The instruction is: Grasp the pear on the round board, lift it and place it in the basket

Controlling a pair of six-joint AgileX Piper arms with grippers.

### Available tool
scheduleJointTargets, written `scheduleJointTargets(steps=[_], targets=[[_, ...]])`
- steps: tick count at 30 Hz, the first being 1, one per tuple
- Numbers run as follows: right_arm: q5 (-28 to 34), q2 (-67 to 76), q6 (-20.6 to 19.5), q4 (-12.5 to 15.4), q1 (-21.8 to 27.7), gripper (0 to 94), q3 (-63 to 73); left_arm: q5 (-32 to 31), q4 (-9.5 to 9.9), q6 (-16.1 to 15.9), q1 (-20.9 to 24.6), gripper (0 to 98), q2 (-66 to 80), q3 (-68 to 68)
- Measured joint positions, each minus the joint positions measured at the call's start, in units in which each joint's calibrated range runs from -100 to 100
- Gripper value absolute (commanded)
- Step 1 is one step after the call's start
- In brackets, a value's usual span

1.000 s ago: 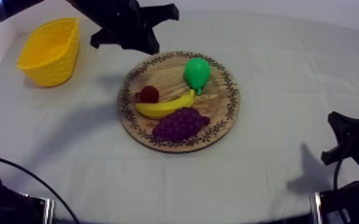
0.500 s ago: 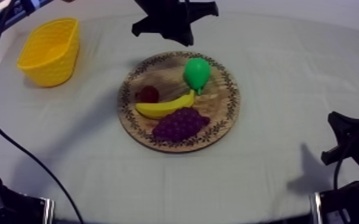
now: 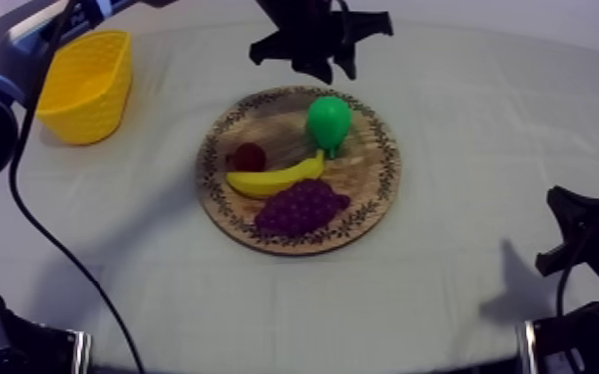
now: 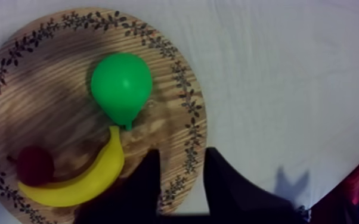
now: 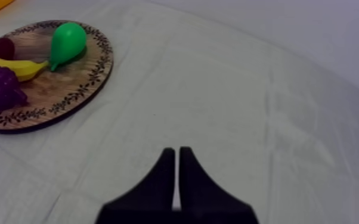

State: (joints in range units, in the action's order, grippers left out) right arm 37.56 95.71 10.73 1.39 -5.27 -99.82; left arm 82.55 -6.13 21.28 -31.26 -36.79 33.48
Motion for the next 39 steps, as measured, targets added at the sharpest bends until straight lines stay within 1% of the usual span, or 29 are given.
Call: scheduleJointTargets(steps=[3, 7, 14, 18, 23, 28, 34, 39], targets=[[0.0, 0.0, 0.0, 0.0, 0.0, 0.4, 0.0, 0.08, -0.11, -0.14, -0.01, 57.0, 0.1, -0.47], [0.0, 0.0, 0.0, 0.0, 0.0, 0.4, 0.0, 0.04, -0.11, -0.03, 0.04, 66.8, 0.15, -1.04], [0.0, 0.0, 0.0, 0.0, 0.0, 0.4, 0.0, 0.55, 0.22, 0.69, 0.83, 77.2, -0.07, -1.51], [0.0, 0.0, 0.0, 0.0, 0.0, 0.4, 0.0, 1.05, 0.71, 1.82, 1.02, 81.8, -0.2, -1.69], [0.0, 0.0, 0.0, 0.0, 0.0, 0.4, 0.0, 1.58, 1.28, 2.94, 1.12, 90.8, -1.87, -1.44], [0.0, 0.0, 0.0, 0.0, 0.0, 0.4, 0.0, 1.93, 1.43, 2.9, 1.16, 94.3, -4.61, 0.36], [0.0, 0.0, -0.07, 0.0, 0.0, 0.4, 0.0, 3.31, 1.24, 2.23, 1.29, 95.0, -9.67, 4.63], [0.0, 0.0, -0.04, 0.0, 0.0, 0.4, 0.0, 5.8, 1.11, 1.89, 1.62, 95.2, -14.5, 9.5]])
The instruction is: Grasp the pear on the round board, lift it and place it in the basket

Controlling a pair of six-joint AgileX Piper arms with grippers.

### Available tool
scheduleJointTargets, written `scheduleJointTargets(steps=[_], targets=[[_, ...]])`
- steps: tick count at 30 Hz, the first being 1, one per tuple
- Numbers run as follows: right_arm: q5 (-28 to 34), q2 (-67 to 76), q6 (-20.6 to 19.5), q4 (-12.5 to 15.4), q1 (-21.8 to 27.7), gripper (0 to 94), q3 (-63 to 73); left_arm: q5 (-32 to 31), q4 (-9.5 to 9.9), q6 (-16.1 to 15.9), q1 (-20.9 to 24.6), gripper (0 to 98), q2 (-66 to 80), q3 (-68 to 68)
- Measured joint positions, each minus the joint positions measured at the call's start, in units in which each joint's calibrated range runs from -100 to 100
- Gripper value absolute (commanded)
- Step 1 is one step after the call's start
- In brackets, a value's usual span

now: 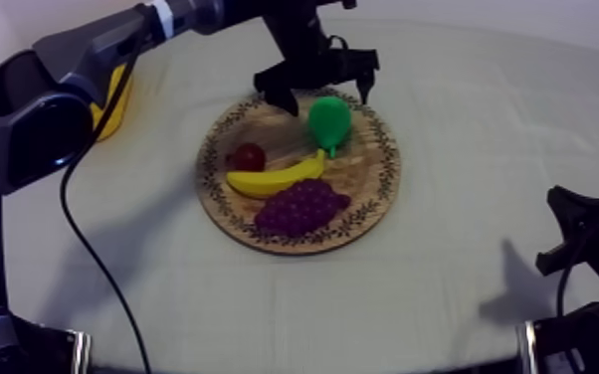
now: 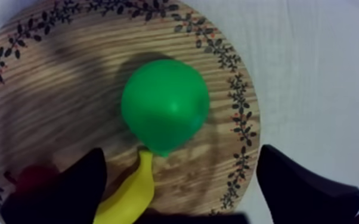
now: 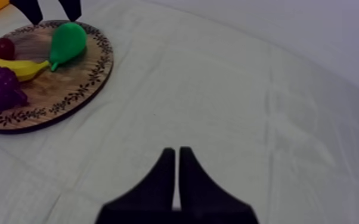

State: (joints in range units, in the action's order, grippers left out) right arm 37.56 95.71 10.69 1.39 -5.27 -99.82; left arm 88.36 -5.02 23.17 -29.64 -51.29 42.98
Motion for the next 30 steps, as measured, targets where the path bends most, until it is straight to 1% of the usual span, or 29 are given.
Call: scheduleJointTargets(steps=[6, 21, 24, 27, 30], targets=[[0.0, 0.0, 0.01, 0.0, 0.0, 0.4, 0.0, 4.8, 0.59, 0.29, 0.04, 95.2, -5.57, 7.11], [0.0, 0.0, 0.07, 0.0, 0.0, 0.4, 0.0, 8.93, 0.41, -0.2, 0.98, 94.6, -14.72, 18.39], [0.0, 0.0, 0.04, 0.0, 0.0, 0.4, 0.0, 9.54, 0.34, -0.38, 1.12, 91.3, -16.19, 20.03], [0.0, 0.0, 0.04, 0.0, 0.0, 0.4, 0.0, 9.82, 0.28, -0.61, 1.15, 84.5, -17.08, 21.65], [0.0, 0.0, 0.04, 0.0, 0.0, 0.4, 0.0, 10.17, 0.22, -0.7, 1.15, 75.5, -17.77, 22.81]])
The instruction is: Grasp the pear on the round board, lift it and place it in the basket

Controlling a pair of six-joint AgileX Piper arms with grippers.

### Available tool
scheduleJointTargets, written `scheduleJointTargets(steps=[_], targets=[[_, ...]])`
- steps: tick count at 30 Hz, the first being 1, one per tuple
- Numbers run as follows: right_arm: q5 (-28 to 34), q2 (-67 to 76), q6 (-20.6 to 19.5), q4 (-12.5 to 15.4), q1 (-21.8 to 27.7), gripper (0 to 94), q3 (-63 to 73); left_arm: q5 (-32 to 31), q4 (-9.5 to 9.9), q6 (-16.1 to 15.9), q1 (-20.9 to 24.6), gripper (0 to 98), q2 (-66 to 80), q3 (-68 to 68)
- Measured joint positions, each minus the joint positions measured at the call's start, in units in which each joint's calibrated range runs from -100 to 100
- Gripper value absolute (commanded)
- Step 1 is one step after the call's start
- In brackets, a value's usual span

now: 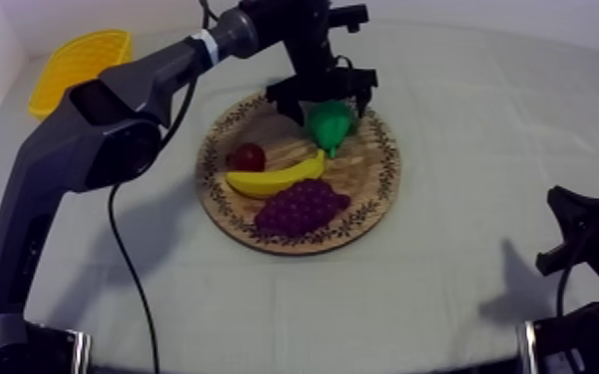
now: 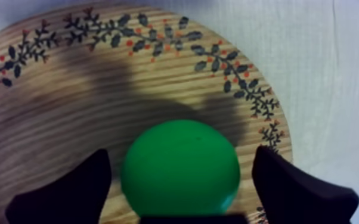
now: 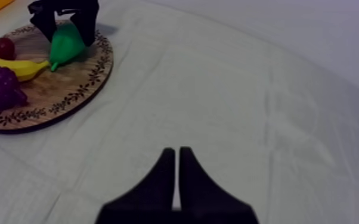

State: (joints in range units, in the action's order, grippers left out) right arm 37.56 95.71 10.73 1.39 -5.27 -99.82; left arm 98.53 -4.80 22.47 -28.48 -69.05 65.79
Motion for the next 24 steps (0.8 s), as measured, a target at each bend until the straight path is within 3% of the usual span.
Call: scheduleJointTargets(steps=[4, 13, 24], targets=[[0.0, 0.0, 0.0, 0.0, 0.0, 0.4, 0.0, 0.39, 0.12, 0.05, -0.04, 66.2, -0.36, 0.8], [0.0, 0.0, -0.08, 0.0, 0.0, 0.4, 0.0, 0.59, 0.33, 0.23, -0.29, 57.6, -1.12, 0.9], [0.0, 0.0, -0.02, 0.0, 0.0, 0.4, 0.0, 0.73, 0.72, -0.18, -0.92, 56.2, 1.89, -2.42]])
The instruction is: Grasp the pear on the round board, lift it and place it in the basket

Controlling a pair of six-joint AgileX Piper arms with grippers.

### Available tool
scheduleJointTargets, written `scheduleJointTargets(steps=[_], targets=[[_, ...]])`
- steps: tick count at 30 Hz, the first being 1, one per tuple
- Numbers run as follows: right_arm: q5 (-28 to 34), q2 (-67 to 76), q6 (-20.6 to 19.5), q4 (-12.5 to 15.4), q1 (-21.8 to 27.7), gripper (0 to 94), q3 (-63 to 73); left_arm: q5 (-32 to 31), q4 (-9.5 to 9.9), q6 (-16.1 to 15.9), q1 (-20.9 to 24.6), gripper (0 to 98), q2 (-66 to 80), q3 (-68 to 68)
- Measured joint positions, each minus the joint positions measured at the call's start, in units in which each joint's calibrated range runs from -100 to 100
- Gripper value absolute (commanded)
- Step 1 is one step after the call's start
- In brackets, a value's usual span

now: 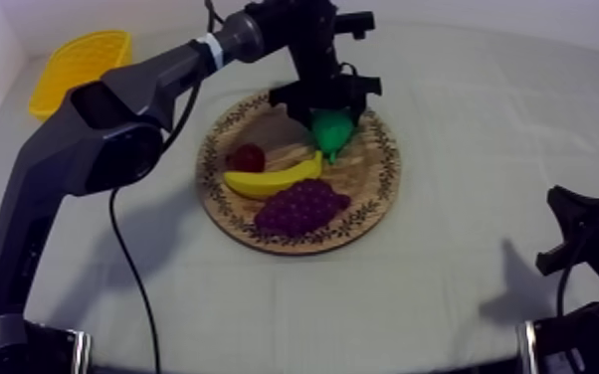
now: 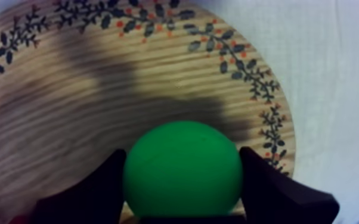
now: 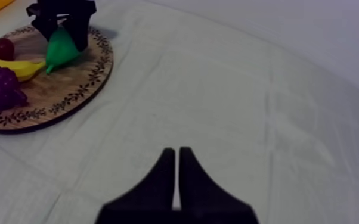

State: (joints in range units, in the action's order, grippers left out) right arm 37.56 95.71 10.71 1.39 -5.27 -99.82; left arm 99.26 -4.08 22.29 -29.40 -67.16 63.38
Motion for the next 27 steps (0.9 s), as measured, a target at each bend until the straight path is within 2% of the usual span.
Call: scheduleJointTargets(steps=[5, 27], targets=[[0.0, 0.0, 0.0, 0.0, 0.0, 0.4, 0.0, -0.7, 0.21, -0.2, -0.17, 54.1, 5.36, -3.98], [0.0, 0.0, 0.03, 0.0, 0.0, 0.4, 0.0, -0.46, 0.74, -0.22, -2.48, 57.4, 30.36, -22.01]])
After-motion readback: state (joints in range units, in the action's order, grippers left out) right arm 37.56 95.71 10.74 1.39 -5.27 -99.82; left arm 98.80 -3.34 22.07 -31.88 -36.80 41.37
